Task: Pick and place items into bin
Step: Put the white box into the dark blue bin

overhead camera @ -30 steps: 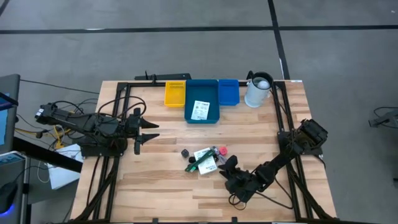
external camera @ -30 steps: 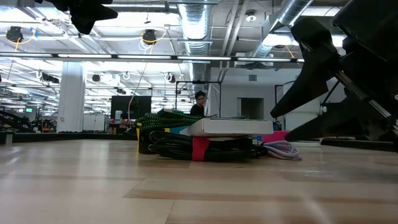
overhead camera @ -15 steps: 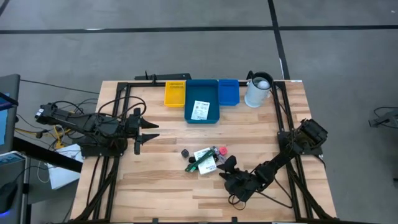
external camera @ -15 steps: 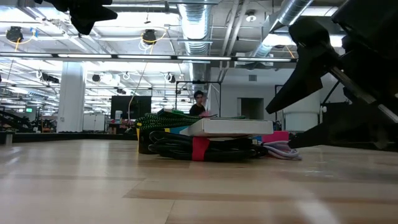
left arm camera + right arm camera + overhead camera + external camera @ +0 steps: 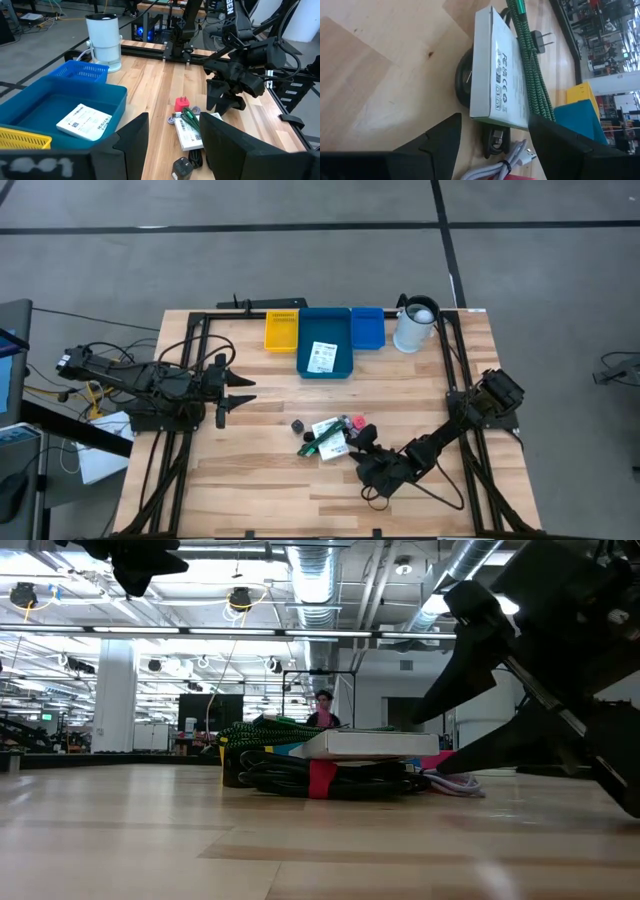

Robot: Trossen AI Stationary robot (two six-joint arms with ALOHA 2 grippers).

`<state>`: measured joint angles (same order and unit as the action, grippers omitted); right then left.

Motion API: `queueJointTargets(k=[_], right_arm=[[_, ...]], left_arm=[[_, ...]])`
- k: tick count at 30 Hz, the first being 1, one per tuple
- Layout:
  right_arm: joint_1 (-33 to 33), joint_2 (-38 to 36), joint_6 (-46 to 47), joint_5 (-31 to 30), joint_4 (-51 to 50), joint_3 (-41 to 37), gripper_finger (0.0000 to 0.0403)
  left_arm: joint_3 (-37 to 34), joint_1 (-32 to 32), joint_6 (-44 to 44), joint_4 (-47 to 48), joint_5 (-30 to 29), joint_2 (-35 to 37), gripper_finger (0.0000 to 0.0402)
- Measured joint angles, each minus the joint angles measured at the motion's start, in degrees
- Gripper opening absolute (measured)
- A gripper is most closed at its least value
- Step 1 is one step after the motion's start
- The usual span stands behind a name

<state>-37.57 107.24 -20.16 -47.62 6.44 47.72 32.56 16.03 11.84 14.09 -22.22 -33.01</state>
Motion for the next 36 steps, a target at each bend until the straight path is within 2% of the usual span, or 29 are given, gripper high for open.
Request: queueJointTargets(k=[10, 36], right_arm=[[0.5, 0.0, -6.2, 2.3, 2.6, 0.0, 0.0226], [2.5, 0.0, -7.4, 4.6, 3.0, 0.0, 0.0218]], left_arm=[[0.0, 0.0, 0.0, 0.5, 0.0, 0.0, 0.0164], [0.0, 0.0, 0.0, 0.6, 0.0, 0.0, 0.0164]])
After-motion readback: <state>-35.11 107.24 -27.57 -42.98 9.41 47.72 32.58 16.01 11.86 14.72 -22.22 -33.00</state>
